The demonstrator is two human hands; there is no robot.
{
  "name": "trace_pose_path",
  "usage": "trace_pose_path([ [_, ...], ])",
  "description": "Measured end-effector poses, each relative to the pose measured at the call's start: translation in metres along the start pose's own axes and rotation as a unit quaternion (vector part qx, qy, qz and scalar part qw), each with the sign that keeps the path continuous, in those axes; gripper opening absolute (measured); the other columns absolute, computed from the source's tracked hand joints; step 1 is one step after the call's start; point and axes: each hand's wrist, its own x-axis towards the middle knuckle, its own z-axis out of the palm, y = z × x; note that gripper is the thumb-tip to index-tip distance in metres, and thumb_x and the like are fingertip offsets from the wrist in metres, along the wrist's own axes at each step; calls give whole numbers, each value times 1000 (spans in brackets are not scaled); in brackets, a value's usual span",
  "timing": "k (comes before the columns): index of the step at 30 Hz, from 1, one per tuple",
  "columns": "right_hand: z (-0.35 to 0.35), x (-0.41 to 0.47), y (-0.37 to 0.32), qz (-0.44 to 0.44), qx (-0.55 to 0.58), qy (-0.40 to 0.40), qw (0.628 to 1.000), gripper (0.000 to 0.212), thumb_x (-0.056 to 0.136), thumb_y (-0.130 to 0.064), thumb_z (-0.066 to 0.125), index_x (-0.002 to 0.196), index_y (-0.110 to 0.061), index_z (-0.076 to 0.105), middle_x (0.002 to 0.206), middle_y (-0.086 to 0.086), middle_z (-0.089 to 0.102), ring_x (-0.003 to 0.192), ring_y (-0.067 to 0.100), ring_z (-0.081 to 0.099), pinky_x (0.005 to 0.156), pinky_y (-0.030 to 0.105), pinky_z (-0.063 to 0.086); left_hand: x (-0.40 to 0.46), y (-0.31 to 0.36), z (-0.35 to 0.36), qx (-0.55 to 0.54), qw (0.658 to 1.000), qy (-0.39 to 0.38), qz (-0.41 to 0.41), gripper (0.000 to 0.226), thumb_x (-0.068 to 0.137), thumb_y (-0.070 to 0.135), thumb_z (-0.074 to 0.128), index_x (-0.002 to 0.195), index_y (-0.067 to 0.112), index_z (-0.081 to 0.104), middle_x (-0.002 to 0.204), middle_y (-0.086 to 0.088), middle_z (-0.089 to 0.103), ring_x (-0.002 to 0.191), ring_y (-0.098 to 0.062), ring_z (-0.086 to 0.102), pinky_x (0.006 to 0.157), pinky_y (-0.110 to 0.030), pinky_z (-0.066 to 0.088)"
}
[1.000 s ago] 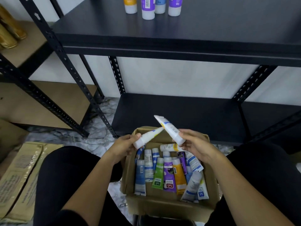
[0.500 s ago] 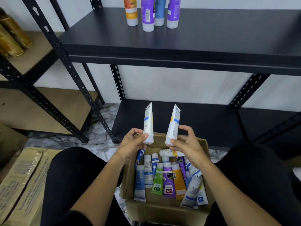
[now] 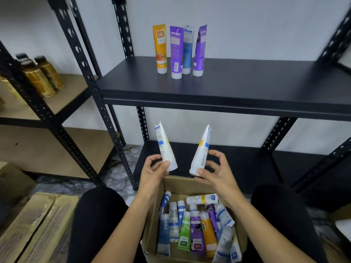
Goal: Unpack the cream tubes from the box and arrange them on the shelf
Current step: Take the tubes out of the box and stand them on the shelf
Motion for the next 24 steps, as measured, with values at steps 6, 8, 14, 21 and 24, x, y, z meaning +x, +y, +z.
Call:
trace_pose_path([
  [6, 1, -5, -56, -66, 9, -6, 998, 57, 86, 1, 70, 128, -29, 46, 108, 8, 73, 104, 26, 70, 87, 44, 58, -1, 47, 11, 11, 998, -28, 57, 39, 77, 23, 74, 109, 14, 54, 106, -14, 73, 82, -14, 63, 68, -27, 47],
  [8, 0, -4, -76, -91, -5, -8, 996, 57, 86, -4, 71, 129, -33, 46, 111, 7, 73, 104, 24, 69, 87, 41, 57, 0, 66, 18, 16, 996, -43, 74, 42, 79, 21, 73, 114, 14, 53, 106, -15, 73, 80, -13, 63, 69, -28, 47],
  [14, -2, 9, -136, -154, -35, 8, 987, 58, 81, -5, 79, 124, -31, 48, 109, 6, 74, 101, 21, 70, 81, 29, 53, 11, 124, 48, 59, 985, -66, 145, 35, 90, 8, 66, 120, 15, 50, 101, -4, 76, 83, -11, 66, 76, -34, 48],
  [21, -7, 31, -193, -218, -54, 63, 972, 57, 82, 0, 75, 122, -28, 46, 100, 6, 75, 92, 19, 72, 80, 28, 55, 35, 181, 88, 97, 966, -54, 235, 39, 86, 5, 71, 116, 21, 51, 102, -2, 75, 93, -10, 70, 78, -22, 52],
  [24, -11, 40, -205, -230, -71, 79, 967, 57, 82, -3, 76, 121, -31, 45, 100, 2, 75, 91, 15, 73, 78, 25, 53, 49, 197, 104, 101, 959, -54, 260, 41, 85, 3, 71, 115, 22, 50, 102, -3, 75, 94, -10, 71, 73, -16, 53],
])
